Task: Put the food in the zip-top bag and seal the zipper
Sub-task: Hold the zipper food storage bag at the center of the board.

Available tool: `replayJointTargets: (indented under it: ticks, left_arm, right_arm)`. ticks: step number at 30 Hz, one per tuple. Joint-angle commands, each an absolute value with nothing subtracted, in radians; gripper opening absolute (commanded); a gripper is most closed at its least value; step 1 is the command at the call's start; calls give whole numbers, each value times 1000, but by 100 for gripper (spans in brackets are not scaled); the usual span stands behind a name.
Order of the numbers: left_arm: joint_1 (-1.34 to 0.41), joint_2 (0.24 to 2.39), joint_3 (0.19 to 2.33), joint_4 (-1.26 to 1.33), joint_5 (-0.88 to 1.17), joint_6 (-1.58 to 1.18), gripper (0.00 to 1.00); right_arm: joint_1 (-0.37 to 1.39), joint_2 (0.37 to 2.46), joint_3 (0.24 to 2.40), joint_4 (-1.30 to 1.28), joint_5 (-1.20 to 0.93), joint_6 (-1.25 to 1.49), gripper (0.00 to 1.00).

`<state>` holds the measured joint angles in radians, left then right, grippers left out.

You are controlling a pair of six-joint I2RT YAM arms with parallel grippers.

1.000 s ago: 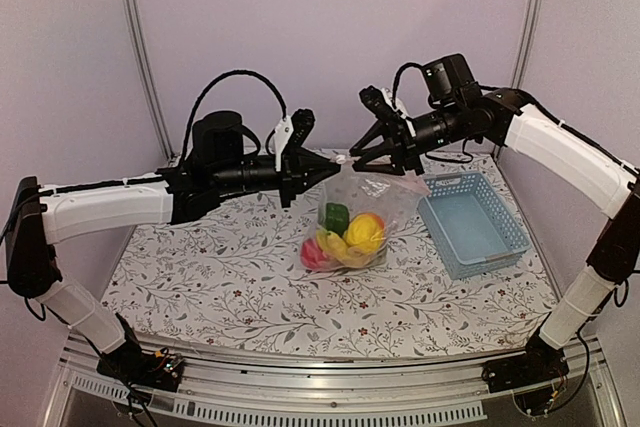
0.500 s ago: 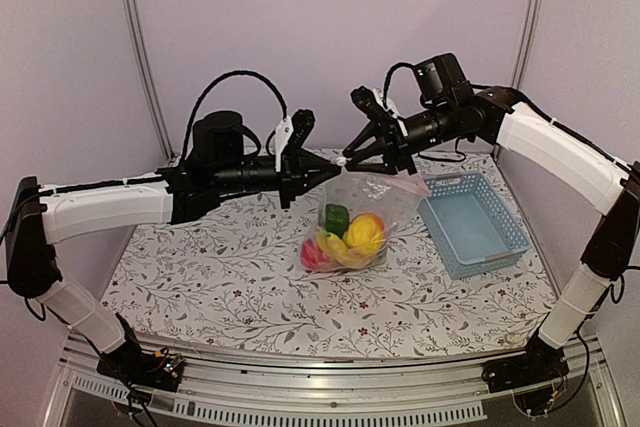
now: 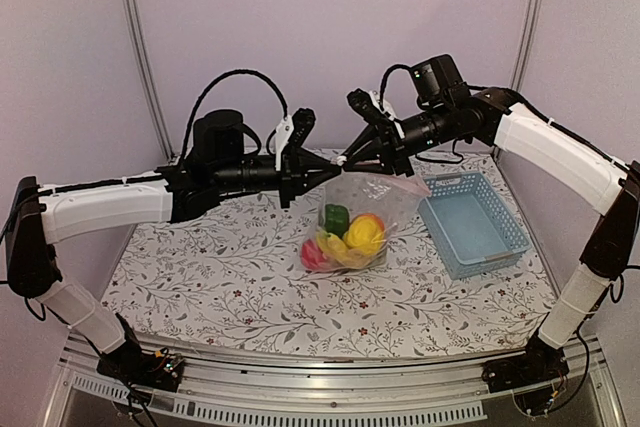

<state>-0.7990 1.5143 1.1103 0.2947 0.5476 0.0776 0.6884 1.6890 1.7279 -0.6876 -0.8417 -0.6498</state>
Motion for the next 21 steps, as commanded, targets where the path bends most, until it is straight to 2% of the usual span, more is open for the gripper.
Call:
replayJointTargets:
  ticks: [1, 16, 19, 21]
  left_arm:
    - [-793, 1521, 1139, 289, 565, 71, 0]
    - [-794, 1527, 1150, 280, 573, 68, 0]
    - [-796, 1527, 1152, 278, 567, 66, 0]
    - [-796, 1525, 1153, 278, 558, 66, 4]
  right_arm:
    - [696, 1695, 1752, -676, -821, -639, 17]
    - [700, 1703, 1755, -672, -822, -621, 13]
    - [701, 1704, 1755, -674, -825, -619, 9]
    - [701, 1704, 1755, -681, -824, -620, 5]
